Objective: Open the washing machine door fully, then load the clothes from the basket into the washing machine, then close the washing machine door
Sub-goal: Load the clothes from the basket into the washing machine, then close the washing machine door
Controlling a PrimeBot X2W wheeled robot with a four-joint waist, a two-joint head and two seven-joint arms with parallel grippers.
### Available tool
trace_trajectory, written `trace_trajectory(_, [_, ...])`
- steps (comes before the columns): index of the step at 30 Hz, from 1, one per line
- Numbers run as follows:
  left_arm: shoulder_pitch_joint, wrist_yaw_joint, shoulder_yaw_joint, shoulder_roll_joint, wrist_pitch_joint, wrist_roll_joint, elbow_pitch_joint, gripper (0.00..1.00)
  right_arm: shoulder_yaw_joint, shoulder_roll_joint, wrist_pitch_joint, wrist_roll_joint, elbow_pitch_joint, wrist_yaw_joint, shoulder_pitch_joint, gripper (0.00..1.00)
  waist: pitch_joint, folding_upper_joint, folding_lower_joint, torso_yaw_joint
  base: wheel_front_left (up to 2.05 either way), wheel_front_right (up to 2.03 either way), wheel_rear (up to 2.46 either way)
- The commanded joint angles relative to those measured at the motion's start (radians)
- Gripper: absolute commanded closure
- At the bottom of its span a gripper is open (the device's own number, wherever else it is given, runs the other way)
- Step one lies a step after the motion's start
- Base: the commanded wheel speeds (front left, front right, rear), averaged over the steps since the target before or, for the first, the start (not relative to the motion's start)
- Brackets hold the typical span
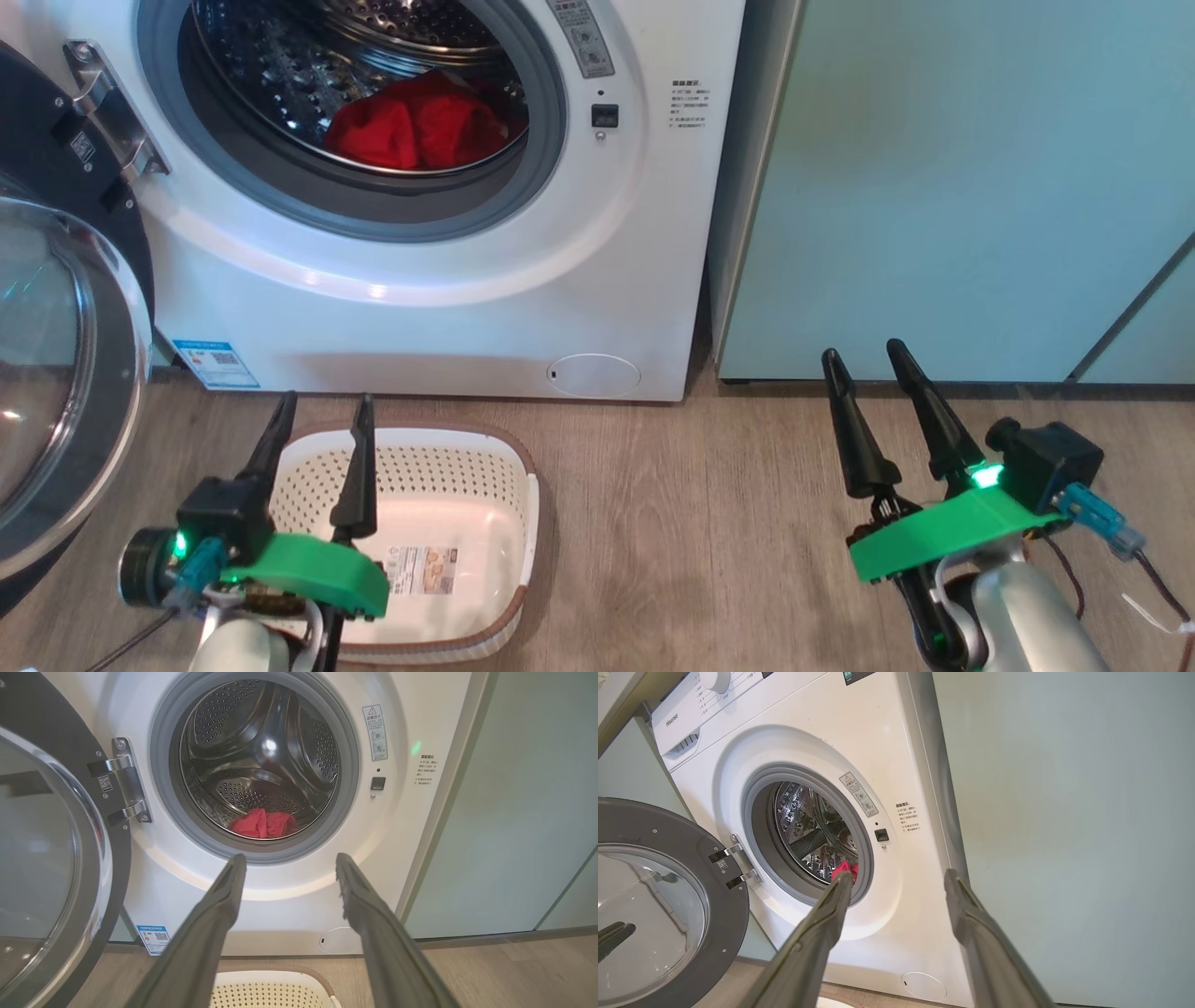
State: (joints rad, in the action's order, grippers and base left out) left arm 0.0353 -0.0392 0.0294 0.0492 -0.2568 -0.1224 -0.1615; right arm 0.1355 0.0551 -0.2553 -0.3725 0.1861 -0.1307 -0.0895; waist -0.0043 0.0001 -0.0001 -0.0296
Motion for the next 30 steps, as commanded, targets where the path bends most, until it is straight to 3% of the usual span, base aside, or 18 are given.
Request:
trace_trajectory(1, [0.022,0.010,-0.028,0.001,-0.005,-0.010,0.028,0.00,0.022,-0.005,-0.006,-0.007,-0.033,0.000,-0.022,0.00,0.000,-0.0001,0.0001,-0.001,0.00,0.00,0.00])
trace_trajectory(19, [0.024,0.033,-0.014,0.001,-0.005,-0.003,0.004,0.00,0.024,-0.005,-0.006,-0.006,-0.031,0.000,-0.022,0.00,0.000,-0.0001,0.0001,-0.002,-0.02,0.02,0.00])
trace_trajectory(30, [0.027,0.037,-0.016,0.001,-0.005,-0.015,0.005,0.00,0.028,-0.005,-0.006,-0.004,-0.024,0.000,-0.020,0.00,0.000,-0.0001,0.0001,0.005,-1.17,1.17,0.00])
